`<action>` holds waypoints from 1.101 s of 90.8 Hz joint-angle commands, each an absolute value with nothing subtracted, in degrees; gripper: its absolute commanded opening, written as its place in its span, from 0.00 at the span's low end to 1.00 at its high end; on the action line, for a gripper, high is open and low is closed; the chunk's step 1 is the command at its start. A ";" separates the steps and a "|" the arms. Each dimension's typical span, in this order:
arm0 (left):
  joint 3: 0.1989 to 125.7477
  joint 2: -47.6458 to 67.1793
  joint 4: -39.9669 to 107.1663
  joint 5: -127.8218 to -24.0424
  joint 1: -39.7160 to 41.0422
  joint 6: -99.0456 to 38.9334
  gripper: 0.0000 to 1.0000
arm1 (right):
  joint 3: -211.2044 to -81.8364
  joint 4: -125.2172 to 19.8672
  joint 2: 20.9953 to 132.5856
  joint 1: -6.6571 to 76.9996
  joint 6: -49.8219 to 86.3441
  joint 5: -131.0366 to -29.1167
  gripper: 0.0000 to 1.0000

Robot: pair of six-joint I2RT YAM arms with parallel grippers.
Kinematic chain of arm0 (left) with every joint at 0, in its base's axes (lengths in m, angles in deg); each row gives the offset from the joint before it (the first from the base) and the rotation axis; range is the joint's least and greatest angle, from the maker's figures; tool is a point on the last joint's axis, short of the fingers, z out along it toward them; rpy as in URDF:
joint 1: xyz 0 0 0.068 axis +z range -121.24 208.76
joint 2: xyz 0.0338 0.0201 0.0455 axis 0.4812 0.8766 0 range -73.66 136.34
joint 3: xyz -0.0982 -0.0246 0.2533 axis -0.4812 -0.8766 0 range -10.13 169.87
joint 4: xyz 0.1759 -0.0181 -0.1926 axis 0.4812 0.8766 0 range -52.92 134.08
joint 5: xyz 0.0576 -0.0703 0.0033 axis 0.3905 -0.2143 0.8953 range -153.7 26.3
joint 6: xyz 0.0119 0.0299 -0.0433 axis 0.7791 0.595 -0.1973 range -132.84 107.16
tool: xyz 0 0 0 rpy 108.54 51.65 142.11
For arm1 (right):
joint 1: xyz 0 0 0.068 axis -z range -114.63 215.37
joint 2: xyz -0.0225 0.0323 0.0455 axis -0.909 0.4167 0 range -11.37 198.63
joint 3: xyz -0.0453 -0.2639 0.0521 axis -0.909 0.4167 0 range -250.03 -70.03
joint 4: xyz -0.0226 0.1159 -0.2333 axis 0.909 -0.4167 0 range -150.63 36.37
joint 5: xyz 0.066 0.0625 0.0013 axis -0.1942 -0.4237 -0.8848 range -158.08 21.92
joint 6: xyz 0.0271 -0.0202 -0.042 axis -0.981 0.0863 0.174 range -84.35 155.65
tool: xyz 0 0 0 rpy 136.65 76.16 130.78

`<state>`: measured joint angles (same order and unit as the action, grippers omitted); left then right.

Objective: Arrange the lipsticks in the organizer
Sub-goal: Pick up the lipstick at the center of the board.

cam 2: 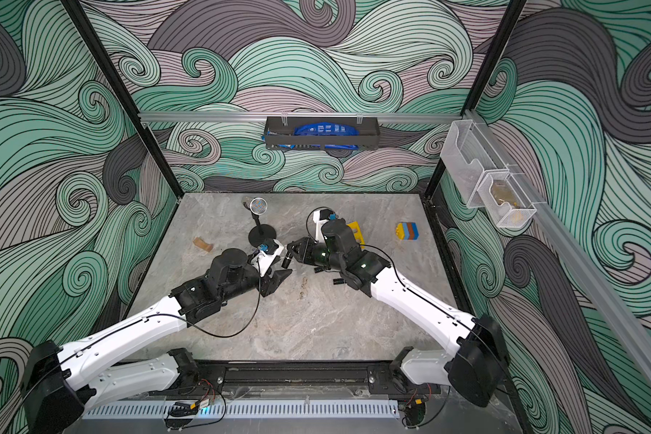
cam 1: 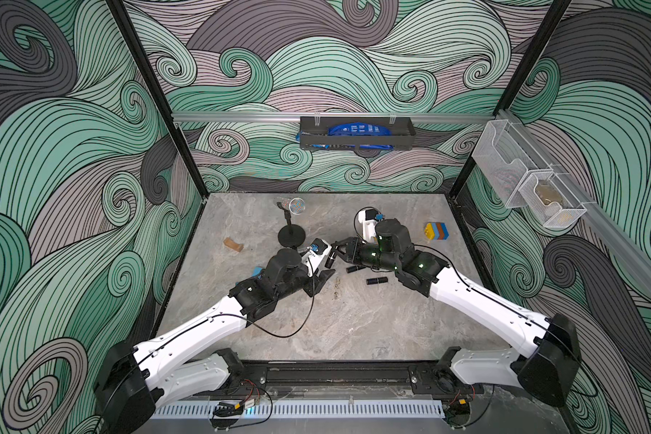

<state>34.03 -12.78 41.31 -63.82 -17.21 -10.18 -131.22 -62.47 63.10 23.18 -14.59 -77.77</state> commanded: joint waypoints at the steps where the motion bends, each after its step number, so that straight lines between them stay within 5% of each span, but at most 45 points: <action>1: 37.25 -12.45 40.08 -61.46 -18.05 -8.74 0.51 | -131.84 -61.90 63.16 22.74 -14.61 -76.98 0.06; 36: 39.42 -9.18 40.46 -61.43 -19.21 -8.63 0.40 | -131.80 -61.26 64.06 22.65 -15.10 -78.04 0.10; 57: 39.45 -8.54 40.36 -61.25 -19.43 -8.26 0.18 | -132.16 -61.20 64.29 22.65 -14.84 -78.46 0.13; 83: 38.82 -9.31 40.20 -58.04 -19.29 -12.26 0.08 | -133.04 -62.05 63.25 25.38 -12.22 -82.83 0.42; 100: 36.16 -10.36 37.73 -65.22 -16.02 -17.35 0.08 | -131.40 -63.21 59.94 31.64 -7.07 -89.14 0.50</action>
<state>36.87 -9.02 40.96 -60.89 -17.94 -13.00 -131.33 -62.80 62.82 28.86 -11.29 -83.69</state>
